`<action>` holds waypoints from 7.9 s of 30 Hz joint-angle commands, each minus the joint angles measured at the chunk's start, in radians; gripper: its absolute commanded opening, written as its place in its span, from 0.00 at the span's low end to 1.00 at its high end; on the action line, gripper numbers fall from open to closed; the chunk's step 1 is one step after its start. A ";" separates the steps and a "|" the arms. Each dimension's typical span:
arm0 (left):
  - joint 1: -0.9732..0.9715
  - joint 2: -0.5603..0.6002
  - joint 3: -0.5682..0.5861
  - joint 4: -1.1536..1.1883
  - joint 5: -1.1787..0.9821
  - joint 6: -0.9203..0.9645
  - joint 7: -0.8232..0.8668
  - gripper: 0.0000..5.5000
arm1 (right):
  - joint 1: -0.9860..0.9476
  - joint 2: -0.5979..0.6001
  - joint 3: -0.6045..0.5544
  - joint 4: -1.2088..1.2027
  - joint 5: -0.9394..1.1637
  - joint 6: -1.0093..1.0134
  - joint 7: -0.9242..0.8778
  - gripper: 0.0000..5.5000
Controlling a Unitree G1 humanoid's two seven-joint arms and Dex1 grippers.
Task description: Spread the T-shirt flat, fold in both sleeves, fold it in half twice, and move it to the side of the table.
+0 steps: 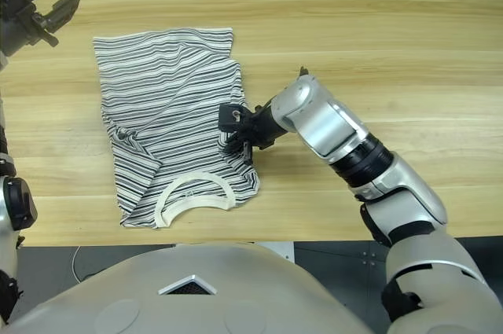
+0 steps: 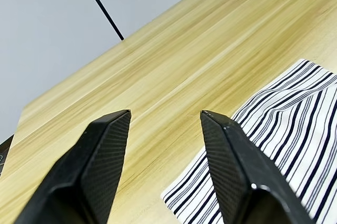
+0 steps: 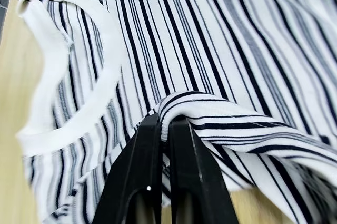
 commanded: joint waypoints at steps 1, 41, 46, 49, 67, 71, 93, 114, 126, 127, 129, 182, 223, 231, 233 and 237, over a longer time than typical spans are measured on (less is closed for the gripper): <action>-0.014 -0.006 -0.010 0.013 0.013 -0.011 -0.007 0.45 | -0.017 0.034 0.016 0.098 -0.034 -0.053 -0.004 0.03; -0.042 -0.014 -0.024 0.015 0.010 -0.011 -0.026 0.45 | -0.055 -0.192 -0.224 0.451 -0.204 -0.488 -0.055 0.19; -0.040 -0.017 -0.027 0.004 0.010 -0.007 -0.027 0.45 | 0.043 -0.181 -0.214 0.310 -0.184 -0.485 0.037 0.19; -0.032 -0.017 -0.027 -0.007 0.008 -0.004 -0.027 0.45 | 0.078 -0.136 -0.223 0.213 -0.152 -0.429 0.047 0.19; -0.027 -0.017 -0.026 -0.021 0.006 0.012 -0.026 0.45 | -0.011 0.085 -0.197 0.273 -0.171 -0.423 0.000 0.19; -0.033 -0.026 -0.032 -0.012 0.009 0.007 -0.025 0.45 | -0.015 0.103 -0.188 0.265 -0.179 -0.420 -0.001 0.19; 0.957 0.394 -0.103 -0.837 0.505 -0.636 -0.020 0.67 | 0.323 -0.344 -0.317 0.158 -0.282 -1.244 0.027 0.45; 1.024 0.467 0.217 -0.957 0.449 -0.697 0.035 0.77 | 0.293 -0.330 -0.214 0.388 -0.363 -1.808 -0.187 0.57; 1.308 0.438 0.227 -0.923 0.588 -0.660 -0.046 0.77 | 0.283 -0.338 -0.163 0.270 -0.309 -1.831 -0.171 0.57; 1.326 0.438 0.243 -0.923 0.603 -0.656 -0.050 0.77 | 0.281 -0.336 -0.161 0.276 -0.316 -1.836 -0.173 0.57; 1.346 0.432 0.257 -0.930 0.606 -0.647 -0.053 0.77 | 0.280 -0.334 -0.159 0.282 -0.322 -1.842 -0.177 0.57; 1.338 0.417 0.015 -0.998 0.581 -0.509 -0.110 0.15 | 0.246 -0.218 0.015 0.245 -0.263 -1.843 -0.225 0.15; 1.014 0.522 0.218 -1.272 -0.459 0.030 -0.719 0.02 | 0.256 -0.469 -0.319 -0.284 0.549 -0.497 0.459 0.02; 0.825 0.511 0.199 -1.161 -0.503 0.111 -0.691 0.02 | 0.121 -0.263 -0.387 -0.123 0.488 -0.491 0.338 0.02; 0.731 0.494 0.157 -1.082 -0.502 0.136 -0.687 0.02 | 0.061 -0.192 -0.393 -0.032 0.455 -0.504 0.303 0.02; 0.545 0.437 0.055 -0.919 -0.458 0.163 -0.672 0.02 | -0.031 -0.084 -0.404 0.149 0.373 -0.565 0.265 0.02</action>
